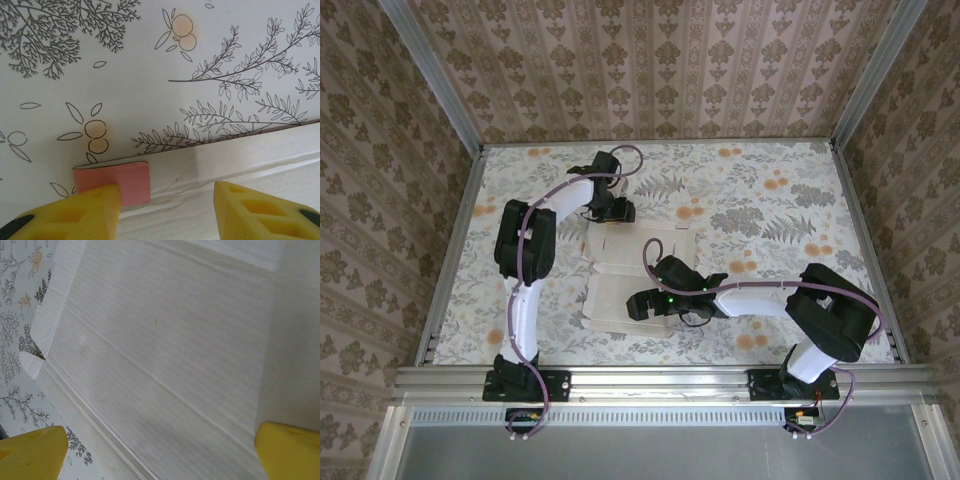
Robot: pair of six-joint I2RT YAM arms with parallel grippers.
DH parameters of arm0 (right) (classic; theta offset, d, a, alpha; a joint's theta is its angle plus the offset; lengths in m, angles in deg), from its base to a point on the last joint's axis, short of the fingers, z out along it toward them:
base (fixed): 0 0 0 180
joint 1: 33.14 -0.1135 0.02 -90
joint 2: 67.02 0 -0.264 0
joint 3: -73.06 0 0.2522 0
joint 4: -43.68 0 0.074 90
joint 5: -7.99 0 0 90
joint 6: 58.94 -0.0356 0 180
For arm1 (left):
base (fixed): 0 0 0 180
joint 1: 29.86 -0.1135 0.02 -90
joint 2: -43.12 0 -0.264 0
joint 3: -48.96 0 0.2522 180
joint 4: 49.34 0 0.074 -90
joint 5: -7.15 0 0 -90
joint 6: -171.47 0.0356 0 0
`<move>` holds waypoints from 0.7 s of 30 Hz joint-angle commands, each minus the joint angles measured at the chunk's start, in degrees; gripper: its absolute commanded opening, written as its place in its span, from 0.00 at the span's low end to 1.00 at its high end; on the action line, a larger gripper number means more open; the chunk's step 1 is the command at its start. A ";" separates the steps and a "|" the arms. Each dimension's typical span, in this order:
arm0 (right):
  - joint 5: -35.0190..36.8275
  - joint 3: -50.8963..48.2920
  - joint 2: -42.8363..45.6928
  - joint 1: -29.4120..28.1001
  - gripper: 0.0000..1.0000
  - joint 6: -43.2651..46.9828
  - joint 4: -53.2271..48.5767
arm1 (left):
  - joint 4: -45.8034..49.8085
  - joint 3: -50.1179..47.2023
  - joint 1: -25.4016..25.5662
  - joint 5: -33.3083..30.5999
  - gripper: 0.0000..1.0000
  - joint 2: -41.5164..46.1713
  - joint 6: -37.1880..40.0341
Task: Fold the paper box
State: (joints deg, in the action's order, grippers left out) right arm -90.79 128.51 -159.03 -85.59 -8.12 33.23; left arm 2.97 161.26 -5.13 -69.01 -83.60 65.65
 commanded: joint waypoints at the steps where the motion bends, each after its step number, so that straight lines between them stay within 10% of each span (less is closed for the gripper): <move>1: -0.28 -2.32 -4.67 -0.72 1.00 -0.68 -7.13 | 1.04 1.22 0.65 0.53 0.52 -2.32 -0.28; 21: 0.69 -1.55 -3.88 -0.78 1.00 0.40 -9.11 | 2.91 0.56 -0.76 -0.66 0.50 7.07 5.16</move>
State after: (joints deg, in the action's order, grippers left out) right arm -90.17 129.06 -159.29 -85.92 -7.90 32.73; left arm 4.10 162.18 -4.71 -70.10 -81.81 67.71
